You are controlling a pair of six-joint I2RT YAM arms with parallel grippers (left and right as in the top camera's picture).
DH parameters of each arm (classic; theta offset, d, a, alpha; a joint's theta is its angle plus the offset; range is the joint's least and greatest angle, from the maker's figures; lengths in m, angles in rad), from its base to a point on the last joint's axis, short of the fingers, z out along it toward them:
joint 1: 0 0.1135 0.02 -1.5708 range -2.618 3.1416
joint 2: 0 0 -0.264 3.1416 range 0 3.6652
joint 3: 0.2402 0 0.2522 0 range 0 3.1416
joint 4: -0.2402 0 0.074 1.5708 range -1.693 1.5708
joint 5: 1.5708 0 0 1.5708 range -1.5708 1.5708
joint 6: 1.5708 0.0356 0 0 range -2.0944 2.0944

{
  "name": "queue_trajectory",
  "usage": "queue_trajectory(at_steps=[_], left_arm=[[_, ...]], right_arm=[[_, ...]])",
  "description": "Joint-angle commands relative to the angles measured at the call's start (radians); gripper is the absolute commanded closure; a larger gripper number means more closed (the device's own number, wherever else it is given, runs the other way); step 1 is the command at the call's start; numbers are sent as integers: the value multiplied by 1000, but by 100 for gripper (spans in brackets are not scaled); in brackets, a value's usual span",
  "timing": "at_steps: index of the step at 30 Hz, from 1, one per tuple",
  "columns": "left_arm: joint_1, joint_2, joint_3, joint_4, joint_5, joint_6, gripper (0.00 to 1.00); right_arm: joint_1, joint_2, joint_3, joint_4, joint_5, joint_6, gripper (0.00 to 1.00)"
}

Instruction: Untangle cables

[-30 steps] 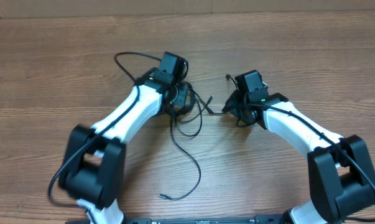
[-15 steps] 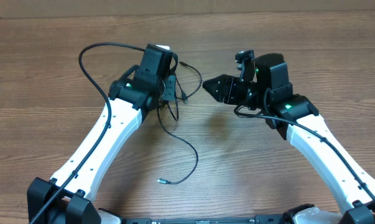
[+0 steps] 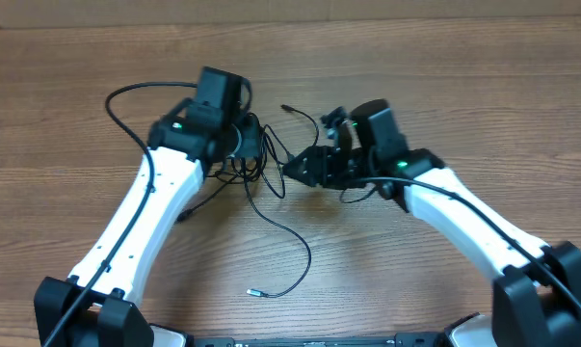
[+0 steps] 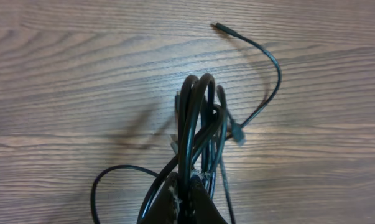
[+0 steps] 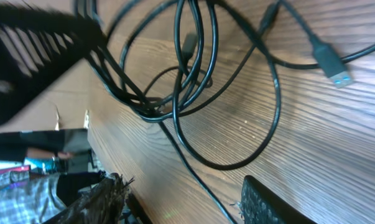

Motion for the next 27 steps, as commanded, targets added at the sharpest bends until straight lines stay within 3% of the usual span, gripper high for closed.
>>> queue_trajectory(at_steps=[1, 7, 11, 15, 27], left_arm=[[55, 10, 15, 1, 206, 100, 96], [76, 67, 11, -5, 392, 336, 96], [71, 129, 11, -26, 560, 449, 96], [72, 173, 11, -22, 614, 454, 96], [69, 180, 11, -23, 618, 373, 96]], right_arm=[[36, 41, -6, 38, 64, 88, 42], [42, 85, -6, 172, 96, 247, 43], [42, 91, -6, 174, 180, 325, 57], [47, 92, -6, 101, 266, 371, 69], [114, 94, -6, 62, 435, 385, 69]])
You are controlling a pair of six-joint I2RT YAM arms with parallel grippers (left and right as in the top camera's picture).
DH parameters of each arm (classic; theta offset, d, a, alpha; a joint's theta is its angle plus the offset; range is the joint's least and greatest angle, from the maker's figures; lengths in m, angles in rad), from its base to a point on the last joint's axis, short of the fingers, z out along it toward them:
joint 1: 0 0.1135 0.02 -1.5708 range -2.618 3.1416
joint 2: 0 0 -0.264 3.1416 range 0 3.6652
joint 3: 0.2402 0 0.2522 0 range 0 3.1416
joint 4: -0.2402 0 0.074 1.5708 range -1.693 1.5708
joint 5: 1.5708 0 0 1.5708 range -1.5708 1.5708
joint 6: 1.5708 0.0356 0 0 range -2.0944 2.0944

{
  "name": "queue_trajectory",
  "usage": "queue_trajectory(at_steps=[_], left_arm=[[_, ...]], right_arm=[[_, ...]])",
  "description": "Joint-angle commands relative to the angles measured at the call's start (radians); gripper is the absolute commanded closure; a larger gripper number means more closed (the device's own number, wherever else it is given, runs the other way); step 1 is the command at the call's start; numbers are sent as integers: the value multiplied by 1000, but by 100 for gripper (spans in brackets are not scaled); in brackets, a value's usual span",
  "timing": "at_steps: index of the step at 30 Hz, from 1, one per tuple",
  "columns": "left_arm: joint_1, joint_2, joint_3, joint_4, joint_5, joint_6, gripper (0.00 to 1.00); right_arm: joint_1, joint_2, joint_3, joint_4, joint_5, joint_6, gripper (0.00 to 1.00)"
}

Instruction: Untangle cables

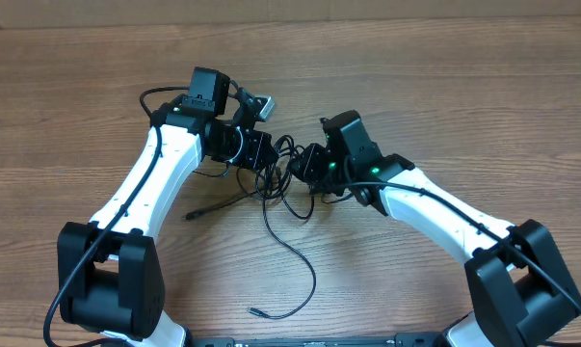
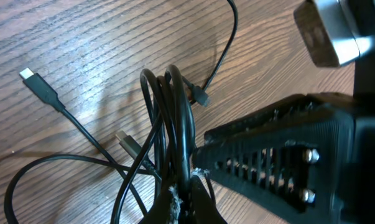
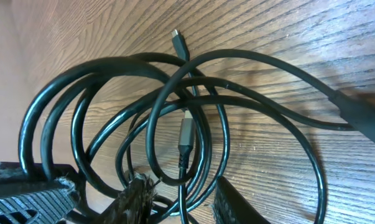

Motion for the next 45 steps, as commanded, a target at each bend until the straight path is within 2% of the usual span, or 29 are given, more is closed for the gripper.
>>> queue_trajectory(at_steps=[1, 11, 17, 18, 19, 20, 23, 26, 31, 42, 45], left_arm=[[-8, -1, 11, 0, 40, -36, 96], [-8, -1, 11, -11, 137, -37, 96], [-8, -1, 11, -46, 141, -37, 96], [-8, -1, 11, -48, 141, -37, 96], [-8, -1, 11, -49, 140, -36, 96], [-8, -1, 11, -48, 138, -37, 96], [-8, -1, 11, -48, 81, -37, 96], [-6, -1, 11, -58, -35, -75, 96], [-6, -1, 11, -85, -206, -136, 96], [3, -1, 11, -88, -243, -140, 96], [14, -1, 11, -101, -298, -182, 96]], right_arm=[[31, 7, -3, 5, 90, 9, 69], [78, 7, -3, 25, 200, 9, 69], [81, 7, -3, 31, 251, 28, 69], [81, 7, -3, 31, 251, 34, 77], [81, 7, -3, 30, 251, 34, 96], [81, 7, -3, 27, 250, 34, 96], [81, 6, -3, 4, 247, 30, 96], [74, -12, -3, -15, 237, 25, 96], [55, -109, -3, -22, 154, -97, 96], [54, -301, -3, -114, 200, -133, 96], [54, -321, -3, -137, 232, -133, 96]])
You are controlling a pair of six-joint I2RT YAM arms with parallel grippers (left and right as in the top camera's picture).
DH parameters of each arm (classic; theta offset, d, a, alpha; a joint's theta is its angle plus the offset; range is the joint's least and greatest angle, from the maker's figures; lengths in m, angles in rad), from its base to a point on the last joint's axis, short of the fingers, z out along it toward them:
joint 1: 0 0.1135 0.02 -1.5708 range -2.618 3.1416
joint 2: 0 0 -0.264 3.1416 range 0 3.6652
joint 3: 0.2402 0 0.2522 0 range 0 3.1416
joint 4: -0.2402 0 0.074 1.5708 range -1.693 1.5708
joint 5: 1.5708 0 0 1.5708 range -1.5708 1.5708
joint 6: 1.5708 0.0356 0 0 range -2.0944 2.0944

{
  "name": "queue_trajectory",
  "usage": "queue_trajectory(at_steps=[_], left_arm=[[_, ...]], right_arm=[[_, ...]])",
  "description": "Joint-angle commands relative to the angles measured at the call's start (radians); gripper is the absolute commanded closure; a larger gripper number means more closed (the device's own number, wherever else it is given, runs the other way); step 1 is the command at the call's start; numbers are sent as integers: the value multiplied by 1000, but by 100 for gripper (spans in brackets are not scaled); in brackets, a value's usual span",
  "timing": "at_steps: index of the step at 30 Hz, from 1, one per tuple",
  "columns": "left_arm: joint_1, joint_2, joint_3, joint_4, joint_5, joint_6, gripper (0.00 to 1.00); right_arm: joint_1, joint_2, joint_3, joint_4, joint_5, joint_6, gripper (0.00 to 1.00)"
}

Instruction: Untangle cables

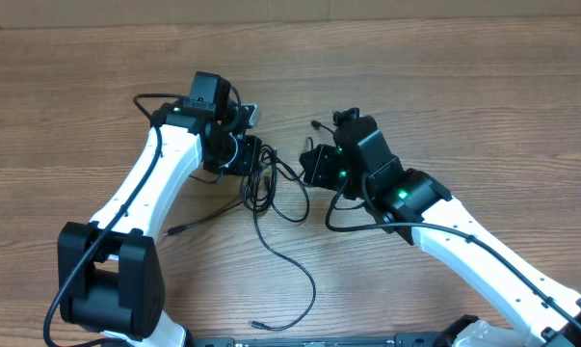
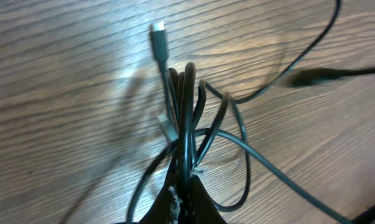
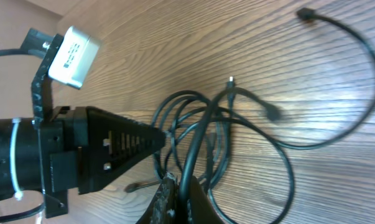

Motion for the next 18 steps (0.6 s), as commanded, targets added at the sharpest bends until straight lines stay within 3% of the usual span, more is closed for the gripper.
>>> queue_trajectory(at_steps=[1, 11, 18], left_arm=[[26, -1, 11, -20, -89, -63, 96], [83, -1, 11, -37, -104, -78, 96], [106, -1, 11, -37, -106, -82, 96]], right_arm=[[-4, -46, -2, -31, 85, -13, 96], [-4, -53, -2, -170, 237, -5, 96], [-4, -48, -2, -394, 492, 20, 96]])
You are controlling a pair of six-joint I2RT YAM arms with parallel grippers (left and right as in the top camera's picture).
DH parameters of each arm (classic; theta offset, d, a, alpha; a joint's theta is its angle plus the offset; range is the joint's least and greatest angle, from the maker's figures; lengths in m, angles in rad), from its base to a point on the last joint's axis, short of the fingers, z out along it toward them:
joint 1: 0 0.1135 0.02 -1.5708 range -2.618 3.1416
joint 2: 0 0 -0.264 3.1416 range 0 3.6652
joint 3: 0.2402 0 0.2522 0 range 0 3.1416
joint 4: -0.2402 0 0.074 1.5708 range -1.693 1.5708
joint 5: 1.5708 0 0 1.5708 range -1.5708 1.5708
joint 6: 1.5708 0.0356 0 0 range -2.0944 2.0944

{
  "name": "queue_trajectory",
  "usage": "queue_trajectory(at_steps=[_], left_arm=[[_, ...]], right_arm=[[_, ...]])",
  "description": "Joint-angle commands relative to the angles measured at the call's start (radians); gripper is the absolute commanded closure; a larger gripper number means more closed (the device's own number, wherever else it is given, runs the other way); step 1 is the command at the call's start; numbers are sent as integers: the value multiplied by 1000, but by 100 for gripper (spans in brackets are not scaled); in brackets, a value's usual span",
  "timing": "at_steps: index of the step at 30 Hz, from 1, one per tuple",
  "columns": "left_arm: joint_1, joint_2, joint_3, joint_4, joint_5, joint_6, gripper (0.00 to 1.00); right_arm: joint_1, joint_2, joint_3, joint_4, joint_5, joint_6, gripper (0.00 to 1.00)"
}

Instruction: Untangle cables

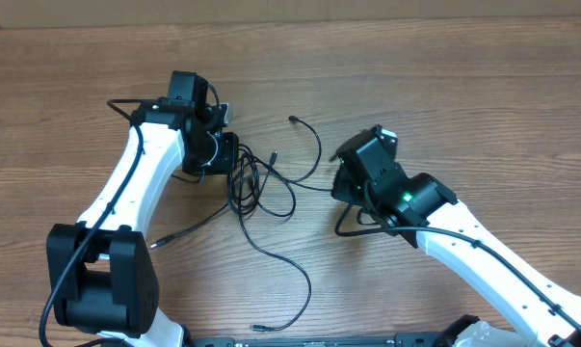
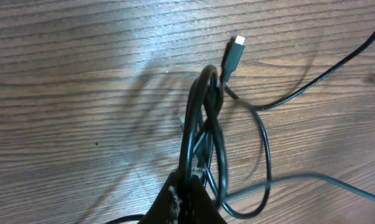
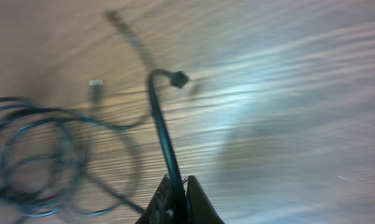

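A bundle of black cable loops (image 1: pixel 256 188) lies mid-table, and my left gripper (image 1: pixel 236 162) is shut on its left side. In the left wrist view the loops (image 2: pixel 203 118) rise from the shut fingers (image 2: pixel 175 202), with a USB-C plug (image 2: pixel 235 48) beyond them. To the right of the bundle, my right gripper (image 1: pixel 336 187) is shut on a single black cable (image 3: pixel 163 134). That cable ends in a small plug (image 3: pixel 178 79), and the tangle (image 3: pixel 32 155) is blurred at the left of this view.
One long strand (image 1: pixel 295 260) trails from the bundle toward the table's front, ending in a plug (image 1: pixel 259 330). Another end (image 1: pixel 155 244) lies beside the left arm. A loose plug (image 1: pixel 293 119) lies behind the bundle. Wooden tabletop (image 1: pixel 483 87) lies all around.
My right gripper has moved right, away from the bundle, still shut on one cable, which now stretches out from the tangle. The left gripper has shifted a little left with the loops.
My left gripper held the bundle while the right stood open beside the tangle. Then the right's open fingers were among the loops, close to the left gripper. Later it was shut on a strand there. Now the two grippers are apart, with that strand drawn out.
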Motion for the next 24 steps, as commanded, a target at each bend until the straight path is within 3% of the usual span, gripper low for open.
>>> queue_trajectory(at_steps=[1, 6, 13, 24], left_arm=[[12, -1, 11, 1, -18, -13, 96], [12, -1, 11, 1, -43, -13, 96], [12, -1, 11, 0, -71, -16, 96], [12, -1, 11, -54, -388, -193, 96]], right_arm=[[-3, -21, 0, -83, 217, 37, 96], [-39, -21, 0, -196, 336, 82, 96], [-184, -21, 0, -257, 338, 82, 96], [-352, -21, 0, -298, 260, 82, 96]])
